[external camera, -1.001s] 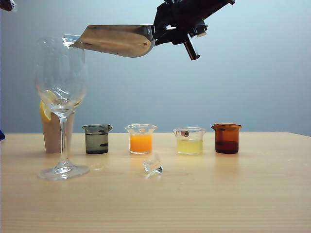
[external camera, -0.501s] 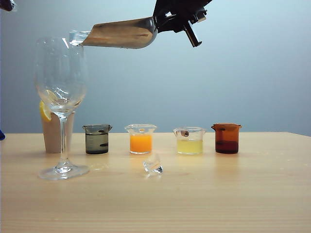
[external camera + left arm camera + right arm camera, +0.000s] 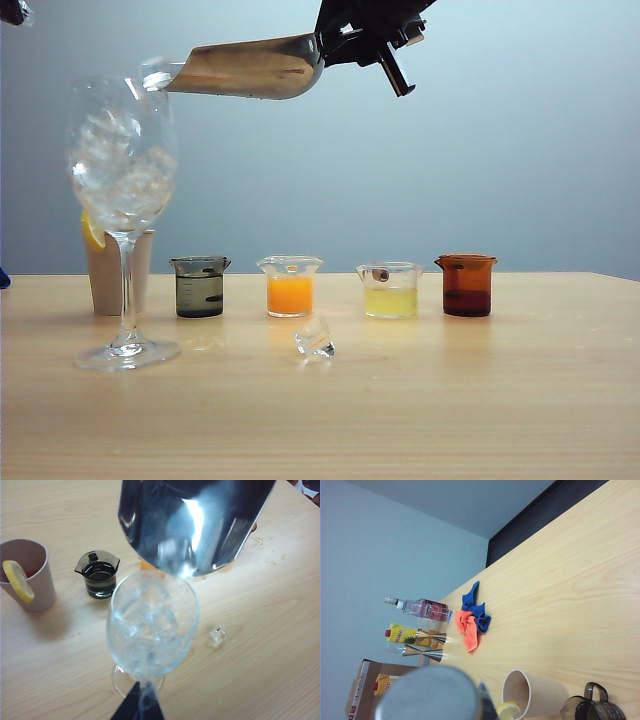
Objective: Pick up the ice scoop on the desk filled with ice cubes, pour the ice into the goblet, and finally put the scoop back on the table.
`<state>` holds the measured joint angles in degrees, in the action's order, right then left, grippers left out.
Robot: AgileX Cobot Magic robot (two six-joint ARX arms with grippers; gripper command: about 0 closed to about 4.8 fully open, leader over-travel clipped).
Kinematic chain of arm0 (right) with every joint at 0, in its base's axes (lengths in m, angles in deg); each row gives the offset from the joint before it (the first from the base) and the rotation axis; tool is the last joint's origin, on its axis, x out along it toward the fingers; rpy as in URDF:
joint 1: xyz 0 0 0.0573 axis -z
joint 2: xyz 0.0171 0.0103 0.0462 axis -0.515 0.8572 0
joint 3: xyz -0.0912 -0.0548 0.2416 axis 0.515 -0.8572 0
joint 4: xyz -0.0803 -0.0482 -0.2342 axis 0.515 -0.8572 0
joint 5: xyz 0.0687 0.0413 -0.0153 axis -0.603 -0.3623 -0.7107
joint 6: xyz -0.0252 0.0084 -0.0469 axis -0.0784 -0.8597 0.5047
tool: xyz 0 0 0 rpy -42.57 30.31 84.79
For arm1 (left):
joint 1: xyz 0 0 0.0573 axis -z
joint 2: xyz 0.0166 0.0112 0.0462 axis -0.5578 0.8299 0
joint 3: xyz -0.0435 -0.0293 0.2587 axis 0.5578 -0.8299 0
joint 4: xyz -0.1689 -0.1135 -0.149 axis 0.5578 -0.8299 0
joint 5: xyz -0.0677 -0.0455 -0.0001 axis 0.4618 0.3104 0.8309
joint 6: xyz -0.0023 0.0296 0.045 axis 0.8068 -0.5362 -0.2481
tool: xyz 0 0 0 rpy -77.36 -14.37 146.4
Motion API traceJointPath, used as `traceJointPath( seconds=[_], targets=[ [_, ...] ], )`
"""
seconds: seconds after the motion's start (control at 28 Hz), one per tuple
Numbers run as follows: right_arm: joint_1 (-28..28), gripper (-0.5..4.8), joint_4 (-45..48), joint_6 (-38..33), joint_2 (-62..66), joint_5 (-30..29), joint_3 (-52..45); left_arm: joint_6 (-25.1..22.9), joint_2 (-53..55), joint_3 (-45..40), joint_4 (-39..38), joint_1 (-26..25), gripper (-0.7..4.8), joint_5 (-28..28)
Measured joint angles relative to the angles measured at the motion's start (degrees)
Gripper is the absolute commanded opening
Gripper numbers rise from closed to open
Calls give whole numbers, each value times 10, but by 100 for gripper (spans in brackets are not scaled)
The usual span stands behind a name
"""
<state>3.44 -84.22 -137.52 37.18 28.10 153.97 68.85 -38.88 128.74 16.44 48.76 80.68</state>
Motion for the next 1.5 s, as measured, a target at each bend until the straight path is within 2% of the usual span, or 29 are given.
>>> traceJointPath(
  seconds=[0.5,0.64,0.89,1.07,1.29,1.5],
  targets=[
    [10,-6,0,2,-1,-12,0,1,0,0,2,0,-5,0],
    [47,-6,-21,-2,-15,-37,0,1,-5,0,13,0,-5,0],
    [149,-6,-73,-2,-45,-106,0,12,-6,12,37,7,-5,2],
    [191,-6,-77,-2,-59,-123,-27,13,-6,14,55,56,-5,-16],
    [245,-6,-54,-2,-101,-137,-133,23,-2,14,75,157,-6,-88],
    [354,-6,-7,-1,-126,-161,-221,55,8,14,103,239,-5,-137]
  ],
)
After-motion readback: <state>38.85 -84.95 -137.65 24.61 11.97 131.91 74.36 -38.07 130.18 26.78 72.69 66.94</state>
